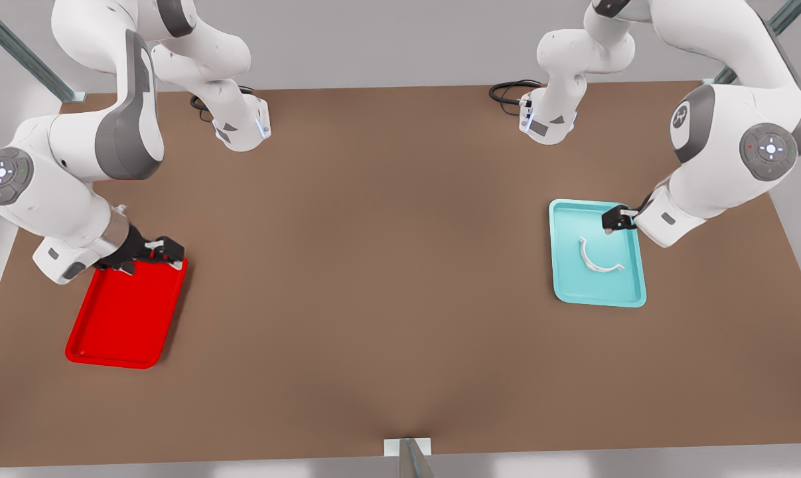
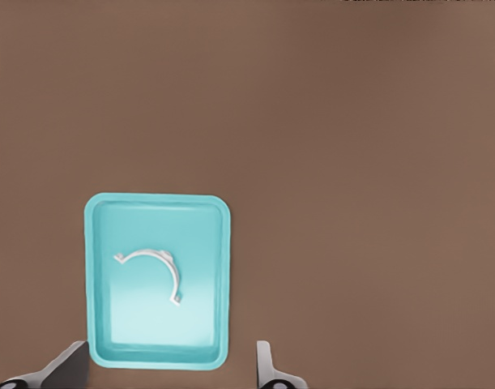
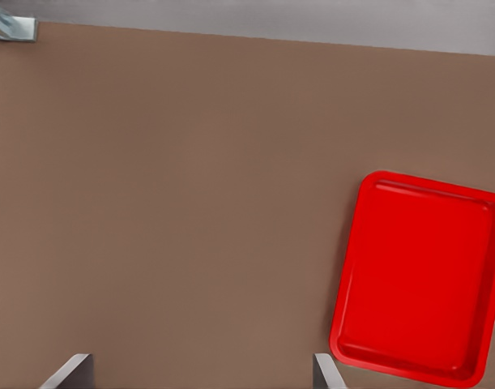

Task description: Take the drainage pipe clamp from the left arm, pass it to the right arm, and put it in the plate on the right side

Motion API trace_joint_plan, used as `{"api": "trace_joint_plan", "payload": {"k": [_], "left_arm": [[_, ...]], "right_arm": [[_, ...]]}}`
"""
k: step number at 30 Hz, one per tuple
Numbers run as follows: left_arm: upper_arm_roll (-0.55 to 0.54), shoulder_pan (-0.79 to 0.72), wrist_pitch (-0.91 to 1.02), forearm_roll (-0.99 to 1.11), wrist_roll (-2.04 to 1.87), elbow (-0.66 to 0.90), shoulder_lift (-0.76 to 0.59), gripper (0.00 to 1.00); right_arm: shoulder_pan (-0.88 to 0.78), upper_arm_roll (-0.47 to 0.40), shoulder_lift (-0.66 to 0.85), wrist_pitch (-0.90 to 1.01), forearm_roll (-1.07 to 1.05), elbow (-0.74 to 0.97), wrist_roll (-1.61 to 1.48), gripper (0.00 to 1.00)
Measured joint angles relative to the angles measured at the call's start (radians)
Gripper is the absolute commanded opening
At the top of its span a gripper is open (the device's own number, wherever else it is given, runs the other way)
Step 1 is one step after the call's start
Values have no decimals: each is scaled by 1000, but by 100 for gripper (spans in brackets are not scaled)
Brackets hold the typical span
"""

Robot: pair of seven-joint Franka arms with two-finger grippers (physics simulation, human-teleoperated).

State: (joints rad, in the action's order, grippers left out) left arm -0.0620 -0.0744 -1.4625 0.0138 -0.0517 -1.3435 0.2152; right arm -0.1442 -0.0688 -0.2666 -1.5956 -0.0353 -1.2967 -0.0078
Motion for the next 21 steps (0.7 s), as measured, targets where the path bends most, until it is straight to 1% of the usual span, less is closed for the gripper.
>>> {"api": "trace_joint_plan", "payload": {"k": [2, 3, 6, 8, 9, 11, 14, 17, 21], "left_arm": [[21, -7, -22, 6, -4, -7, 12, 100], [49, -6, -45, 7, -19, -41, 17, 100], [156, -2, -194, 6, -128, -244, 23, 100], [203, -2, -334, 4, -249, -388, 33, 100], [219, -5, -402, 3, -320, -426, 55, 100], [239, -9, -515, 5, -470, -464, 91, 100], [256, -15, -644, 8, -695, -524, 104, 99], [263, -29, -723, 10, -903, -608, 108, 99], [266, -40, -783, 10, -1144, -693, 108, 99]], "right_arm": [[1, 0, 0, -17, 0, 0, -1, 100], [1, 0, 0, -23, 0, 0, -1, 100], [2, 0, 0, -37, 1, 0, -2, 100], [2, 0, 0, -43, 1, 0, -3, 100], [1, 0, 0, -45, 0, 0, -3, 100], [0, 0, 0, -49, 0, 0, -3, 100], [0, 0, 0, -53, 0, 0, -4, 100], [1, 0, 0, -55, 1, 0, -4, 100], [1, -1, 0, -57, 1, 0, -5, 100]]}}
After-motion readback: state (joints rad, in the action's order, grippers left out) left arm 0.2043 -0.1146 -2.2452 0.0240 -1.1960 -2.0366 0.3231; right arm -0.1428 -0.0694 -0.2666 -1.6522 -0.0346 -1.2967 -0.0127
